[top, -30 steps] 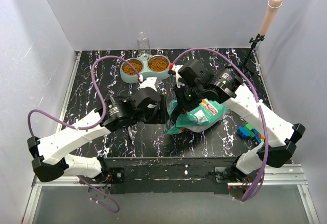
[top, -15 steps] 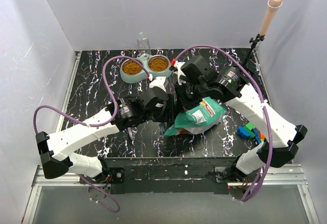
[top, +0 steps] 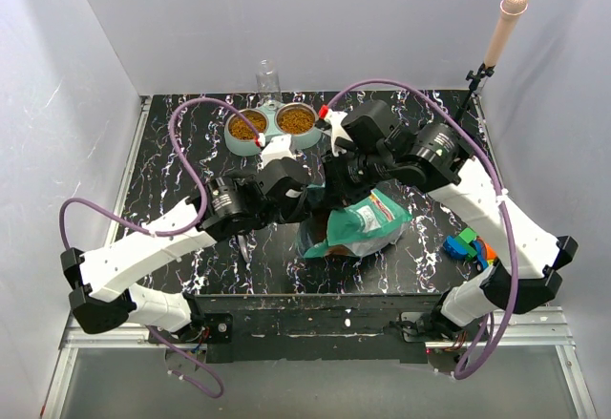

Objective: Serve the pet food

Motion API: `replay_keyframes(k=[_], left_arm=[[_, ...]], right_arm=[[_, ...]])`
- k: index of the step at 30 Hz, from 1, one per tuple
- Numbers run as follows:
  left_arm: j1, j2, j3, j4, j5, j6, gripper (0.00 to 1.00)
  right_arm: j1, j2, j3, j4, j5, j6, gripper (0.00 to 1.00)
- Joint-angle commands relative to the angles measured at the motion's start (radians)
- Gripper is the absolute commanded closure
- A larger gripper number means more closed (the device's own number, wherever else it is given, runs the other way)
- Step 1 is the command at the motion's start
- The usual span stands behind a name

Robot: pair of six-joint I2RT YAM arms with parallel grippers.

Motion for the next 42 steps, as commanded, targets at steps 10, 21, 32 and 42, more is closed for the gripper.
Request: replay_keyframes(k=[10,21,32,42], left_arm=[[0.016,-0.021,0.327,-0.428,-0.228,-0.531,1.00],[0.016,0.022,0.418,-0.486,-0.181,-0.752,1.00],[0.016,0.025,0.461,-0.490,-0.196,-0.845,1.00],[0.016,0.030,0.501,-0.549,-0.233,-0.834,1.00]], right_arm=[[0.211,-0.197,-0.075,0.150,0.222,-0.220,0.17],[0.329,-0.464,-0.483,0.595,0.194,-0.411,0.15],[0.492,-0.470,-0.759,1.007,0.627,-0.650,0.18],[0.487,-0.535,-0.856,1.023,0.727,-0.784,0.22]])
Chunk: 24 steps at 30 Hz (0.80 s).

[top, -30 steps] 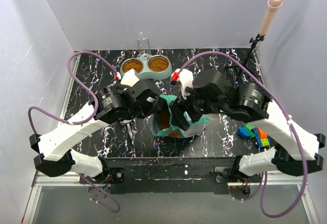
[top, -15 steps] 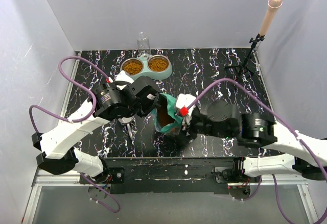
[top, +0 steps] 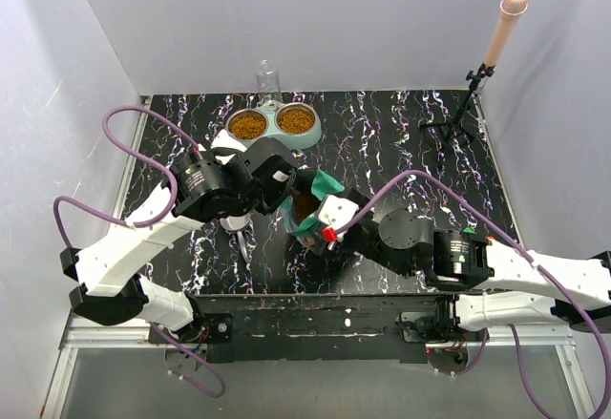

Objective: Serve the pet food

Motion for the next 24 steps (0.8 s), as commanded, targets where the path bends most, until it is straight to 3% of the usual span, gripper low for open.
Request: replay_keyframes(k=[1,11,16,18,20,23,24], left_arm=[[0.000,-0.064,0.106,-0.031,-0.118,-0.039,1.00],[0.000,-0.028,0.174,-0.092,-0.188,0.022,1.00],[0.000,-0.031,0.176,-0.072,-0.265,0.117,1.00],[0.000,-0.046,0.153,0.012,-0.280,0.232,1.00],[0.000,-0.078,0.112,0.136,-0.285,0.408,0.81],[0.002,-0.149,0.018,0.309,-0.238,0.638,0.41],[0.002,-0.178,-0.018,0.362,-0.210,0.727,0.34]], right_arm=[[-0.008,-0.023,-0.010,0.047,0.095,-0.063,0.26],[-0.057,-0.022,0.038,-0.001,0.030,-0.028,0.95],[-0.157,-0.069,0.055,-0.084,-0.074,0.043,0.99],[-0.191,-0.074,0.079,-0.134,-0.137,0.072,0.99],[-0.214,-0.076,0.108,-0.191,-0.168,0.090,0.99],[-0.307,-0.083,0.147,-0.265,-0.271,0.139,0.99],[-0.354,-0.082,0.159,-0.286,-0.328,0.165,0.99]])
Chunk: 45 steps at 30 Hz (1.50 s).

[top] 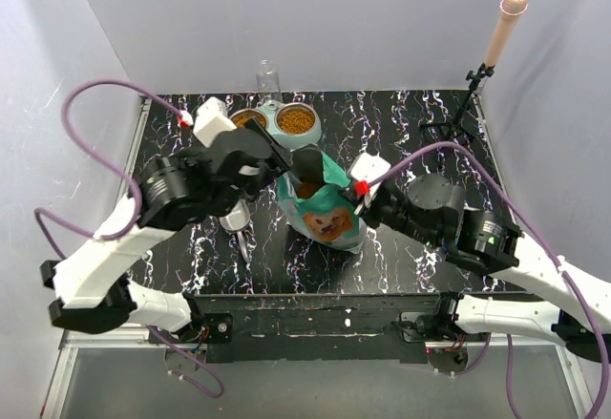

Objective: Serve the pet food

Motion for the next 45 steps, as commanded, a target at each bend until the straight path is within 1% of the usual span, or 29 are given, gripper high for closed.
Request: replay_keyframes(k=[1,3,5,7,8,9,11,13,14,15,16,18,20,22,25,28,29,32,36,37,40,42,45], left_arm=[[0.002,-0.175,-0.104,0.272,-0.006,0.403,0.29],[0.002,-0.221,-0.145,0.299,0.039,0.477,0.23],[0.002,-0.266,-0.190,0.317,0.091,0.526,0.20],[0.002,-0.297,-0.249,0.357,0.175,0.592,0.34],[0.002,-0.301,-0.277,0.374,0.220,0.624,0.35],[0.004,-0.300,-0.302,0.394,0.273,0.655,0.34],[0.007,-0.283,-0.346,0.417,0.342,0.716,0.33],[0.039,-0.263,-0.394,0.440,0.387,0.768,0.30],[0.077,-0.260,-0.415,0.472,0.436,0.790,0.28],[0.155,-0.260,-0.447,0.513,0.514,0.819,0.28],[0.247,-0.263,-0.479,0.567,0.642,0.831,0.30],[0.472,-0.264,-0.538,0.668,0.909,0.836,0.35],[0.607,-0.258,-0.585,0.771,1.133,0.853,0.39],[0.668,-0.231,-0.607,0.858,1.256,0.888,0.43],[0.708,-0.162,-0.619,0.935,1.389,0.933,0.48],[0.717,-0.126,-0.636,1.015,1.446,0.957,0.52],[0.718,-0.122,-0.647,1.058,1.468,0.954,0.52],[0.719,-0.105,-0.670,1.119,1.538,0.936,0.50],[0.719,-0.087,-0.704,1.191,1.513,0.925,0.47],[0.719,-0.071,-0.708,1.226,1.519,0.911,0.47],[0.719,-0.021,-0.722,1.370,1.588,0.809,0.50],[0.717,-0.001,-0.734,1.446,1.610,0.741,0.53],[0.715,0.002,-0.774,1.550,1.616,0.675,0.59]], right_arm=[[-0.178,-0.019,0.095,-0.162,-0.207,0.116,0.99],[-0.253,0.015,0.135,-0.221,-0.288,0.143,0.99],[-0.310,0.067,0.190,-0.312,-0.322,0.162,0.99],[-0.371,0.104,0.223,-0.337,-0.344,0.210,0.99],[-0.435,0.115,0.239,-0.354,-0.406,0.228,0.99],[-0.474,0.122,0.252,-0.363,-0.451,0.251,0.99],[-0.517,0.125,0.267,-0.369,-0.485,0.294,0.99],[-0.548,0.142,0.287,-0.392,-0.517,0.320,0.99],[-0.559,0.154,0.299,-0.409,-0.538,0.330,0.99],[-0.565,0.167,0.316,-0.433,-0.545,0.334,0.99],[-0.571,0.174,0.333,-0.461,-0.543,0.340,0.99],[-0.582,0.185,0.362,-0.502,-0.546,0.353,0.99],[-0.586,0.197,0.384,-0.533,-0.560,0.370,0.99],[-0.594,0.214,0.393,-0.550,-0.551,0.373,0.99],[-0.602,0.250,0.425,-0.593,-0.552,0.374,0.99],[-0.608,0.266,0.433,-0.607,-0.542,0.377,0.99],[-0.612,0.273,0.431,-0.608,-0.540,0.377,0.99],[-0.626,0.288,0.440,-0.611,-0.540,0.377,0.99],[-0.631,0.311,0.477,-0.616,-0.540,0.377,0.99],[-0.631,0.319,0.483,-0.614,-0.542,0.376,0.99],[-0.632,0.329,0.493,-0.614,-0.548,0.382,0.99],[-0.632,0.336,0.499,-0.617,-0.539,0.382,0.99],[-0.634,0.337,0.506,-0.618,-0.501,0.387,0.99]])
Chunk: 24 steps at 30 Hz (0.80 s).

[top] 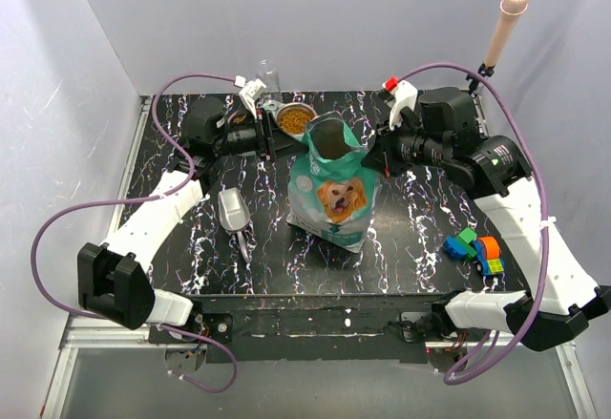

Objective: Serve the pet food

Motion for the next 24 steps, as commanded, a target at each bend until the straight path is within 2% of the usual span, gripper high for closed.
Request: replay_keyframes(k=[1,7,10,11,12,14,16,17,20,23,24], left_arm=[[0.002,-0.004,-0.045,0.214,0.051,-0.120,0.61],[0.002,0.013,-0.054,0.243,0.085,-0.158,0.78],[-0.004,0.006,-0.069,0.290,0.070,-0.193,0.91],[-0.009,0.006,-0.071,0.282,0.057,-0.189,0.95],[-0.010,-0.001,-0.074,0.264,0.035,-0.177,0.99],[-0.010,-0.022,-0.076,0.157,-0.082,-0.138,1.00],[-0.010,-0.059,-0.057,0.003,-0.304,-0.100,1.00],[-0.010,-0.085,-0.069,-0.023,-0.346,-0.086,1.00],[-0.010,-0.140,-0.095,-0.022,-0.441,-0.094,1.00],[-0.010,-0.151,-0.089,-0.049,-0.444,-0.092,1.00],[-0.010,-0.152,-0.088,-0.054,-0.438,-0.092,1.00]], right_arm=[[-0.010,0.012,0.023,-0.102,0.078,0.004,0.99],[-0.011,0.009,0.027,-0.136,0.177,0.029,0.99],[-0.013,0.011,0.041,-0.148,0.190,0.043,0.99],[-0.013,0.015,0.046,-0.153,0.203,0.044,0.96],[-0.013,0.018,0.050,-0.160,0.201,0.043,0.88],[-0.014,0.029,0.047,-0.185,0.291,0.037,0.85],[-0.028,0.049,0.050,-0.219,0.386,0.033,0.95],[-0.030,0.055,0.055,-0.229,0.411,0.030,0.98],[-0.034,0.058,0.072,-0.222,0.404,0.030,0.99],[-0.034,0.055,0.102,-0.232,0.338,0.017,0.99],[-0.034,0.046,0.107,-0.234,0.300,-0.008,0.92]])
